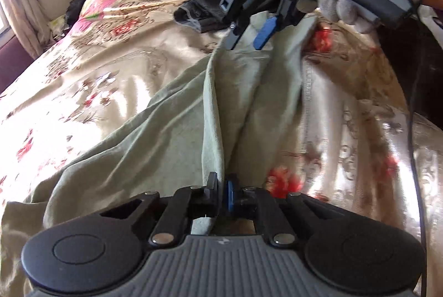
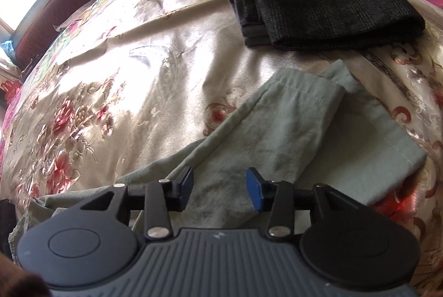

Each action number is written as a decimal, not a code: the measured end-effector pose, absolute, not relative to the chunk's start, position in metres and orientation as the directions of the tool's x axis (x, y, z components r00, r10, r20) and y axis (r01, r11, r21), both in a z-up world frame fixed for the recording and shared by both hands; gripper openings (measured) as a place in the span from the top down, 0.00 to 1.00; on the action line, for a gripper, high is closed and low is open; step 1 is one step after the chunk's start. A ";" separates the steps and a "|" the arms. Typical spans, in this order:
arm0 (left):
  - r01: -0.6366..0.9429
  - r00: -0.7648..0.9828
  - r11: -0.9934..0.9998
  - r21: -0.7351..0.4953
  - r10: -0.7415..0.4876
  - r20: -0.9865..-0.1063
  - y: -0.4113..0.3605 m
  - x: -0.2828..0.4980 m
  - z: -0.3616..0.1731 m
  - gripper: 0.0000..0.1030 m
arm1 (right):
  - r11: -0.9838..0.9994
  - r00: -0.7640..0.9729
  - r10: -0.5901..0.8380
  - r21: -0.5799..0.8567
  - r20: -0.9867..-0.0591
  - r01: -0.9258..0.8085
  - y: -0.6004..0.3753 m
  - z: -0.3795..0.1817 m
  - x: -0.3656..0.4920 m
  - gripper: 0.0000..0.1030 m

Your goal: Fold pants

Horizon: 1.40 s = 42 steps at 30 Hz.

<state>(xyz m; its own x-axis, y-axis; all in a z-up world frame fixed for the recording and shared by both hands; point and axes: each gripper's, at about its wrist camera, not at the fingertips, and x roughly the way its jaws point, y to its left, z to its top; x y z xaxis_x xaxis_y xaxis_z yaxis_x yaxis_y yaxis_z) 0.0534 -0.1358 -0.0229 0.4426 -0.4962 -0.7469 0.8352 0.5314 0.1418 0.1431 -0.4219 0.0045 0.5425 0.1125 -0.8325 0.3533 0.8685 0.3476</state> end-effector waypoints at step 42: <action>0.758 0.535 0.640 0.128 -0.497 -0.683 -0.103 0.073 0.014 0.80 | 0.911 0.600 0.192 0.369 -0.776 0.186 -0.392 0.060 0.213 0.99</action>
